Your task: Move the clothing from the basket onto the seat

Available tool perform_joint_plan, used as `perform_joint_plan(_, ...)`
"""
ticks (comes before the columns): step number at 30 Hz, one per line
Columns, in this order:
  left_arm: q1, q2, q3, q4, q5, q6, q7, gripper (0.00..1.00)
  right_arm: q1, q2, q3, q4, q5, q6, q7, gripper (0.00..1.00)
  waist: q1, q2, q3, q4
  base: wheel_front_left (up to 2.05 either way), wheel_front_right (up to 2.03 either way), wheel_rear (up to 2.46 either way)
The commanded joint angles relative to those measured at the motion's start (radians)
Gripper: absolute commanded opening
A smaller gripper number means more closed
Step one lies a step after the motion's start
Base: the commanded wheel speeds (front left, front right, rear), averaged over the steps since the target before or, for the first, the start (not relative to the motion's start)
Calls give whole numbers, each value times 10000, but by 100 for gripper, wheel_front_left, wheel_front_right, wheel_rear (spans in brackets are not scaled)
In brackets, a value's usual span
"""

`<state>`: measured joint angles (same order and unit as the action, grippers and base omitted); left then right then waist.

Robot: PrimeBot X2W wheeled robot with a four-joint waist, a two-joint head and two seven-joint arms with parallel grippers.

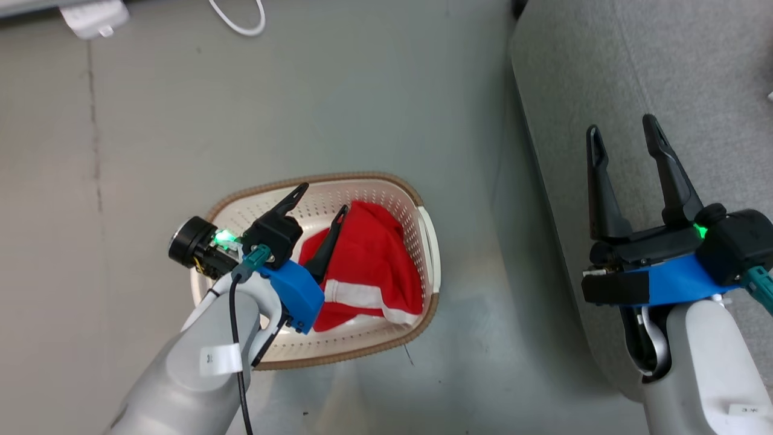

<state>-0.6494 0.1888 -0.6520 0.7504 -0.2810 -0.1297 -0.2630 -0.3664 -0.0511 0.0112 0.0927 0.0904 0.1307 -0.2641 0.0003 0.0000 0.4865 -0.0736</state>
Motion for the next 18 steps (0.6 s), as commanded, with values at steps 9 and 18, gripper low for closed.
perform_joint_plan(9,-1439,248,-1949,1533,-1133,-13,-27,100,-888,11,189,-351,-222,1,-4,100,-3,0,1800,-535,0,0,0)
perform_joint_plan(18,-2390,388,-3675,2629,-2435,-14,-27,100,-1357,11,267,-607,-409,1,-4,100,-3,0,2991,-698,0,0,0)
